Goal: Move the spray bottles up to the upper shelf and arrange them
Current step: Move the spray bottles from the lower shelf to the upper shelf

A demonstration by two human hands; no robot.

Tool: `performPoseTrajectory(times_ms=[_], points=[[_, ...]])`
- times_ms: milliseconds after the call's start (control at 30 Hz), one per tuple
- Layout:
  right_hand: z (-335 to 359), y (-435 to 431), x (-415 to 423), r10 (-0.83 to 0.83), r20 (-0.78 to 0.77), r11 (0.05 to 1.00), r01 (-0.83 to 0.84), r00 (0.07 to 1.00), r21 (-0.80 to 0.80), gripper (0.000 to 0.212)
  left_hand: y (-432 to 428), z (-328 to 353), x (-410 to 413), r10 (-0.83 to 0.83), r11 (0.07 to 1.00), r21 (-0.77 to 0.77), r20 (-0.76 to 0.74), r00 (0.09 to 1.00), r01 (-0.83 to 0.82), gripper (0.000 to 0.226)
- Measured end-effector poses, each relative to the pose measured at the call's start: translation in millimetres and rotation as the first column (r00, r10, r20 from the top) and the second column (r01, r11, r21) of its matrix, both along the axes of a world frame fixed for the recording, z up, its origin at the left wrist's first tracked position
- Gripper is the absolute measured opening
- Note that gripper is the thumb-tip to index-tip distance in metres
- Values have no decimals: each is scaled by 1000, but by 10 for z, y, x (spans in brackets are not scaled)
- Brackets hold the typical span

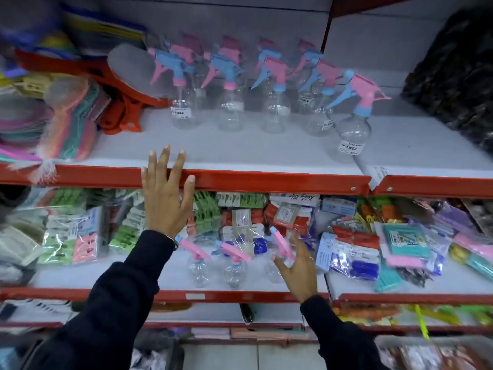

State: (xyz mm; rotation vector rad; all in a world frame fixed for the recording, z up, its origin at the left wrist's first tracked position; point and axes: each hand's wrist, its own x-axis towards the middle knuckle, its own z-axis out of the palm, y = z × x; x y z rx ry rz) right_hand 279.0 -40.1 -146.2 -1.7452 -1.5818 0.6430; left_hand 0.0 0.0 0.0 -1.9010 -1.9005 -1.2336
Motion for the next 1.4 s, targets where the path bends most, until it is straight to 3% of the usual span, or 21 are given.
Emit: performPoseTrajectory(times_ms=[100, 267, 433, 633, 900, 1067, 1200, 1400], points=[[-102, 71, -27, -48, -222, 994, 25, 974, -108, 57, 38, -17, -55, 51, 999, 5, -86, 995, -51, 49], [-140, 161, 54, -32, -227, 990, 1, 973, -139, 38, 128, -77, -69, 63, 997, 51, -130, 990, -57, 46], [205, 33, 170, 12, -287, 1000, -9, 958, 11, 23, 177, -128, -91, 81, 994, 88, -155, 985, -68, 46], [1064, -195, 321, 117, -449, 990, -70, 886, 120, 34, 209, -145, -114, 87, 993, 100, -177, 980, -70, 46], [2323, -117, 249, 278, -385, 902, -101, 880, 420, 37, 224, -145, -121, 75, 993, 98, -182, 980, -58, 49], [2744, 246, 171, 245, -304, 814, -25, 921, 581, 33, 281, -179, -141, 94, 989, 131, -214, 972, -67, 50], [2859, 661, 14, 209, -296, 780, 24, 932, 625, 31, 315, -215, -154, 121, 980, 184, -217, 969, -81, 49], [2722, 1232, -259, 186, -295, 831, 10, 937, 556, 31, 364, -246, -178, 159, 964, 247, -231, 960, -100, 47]])
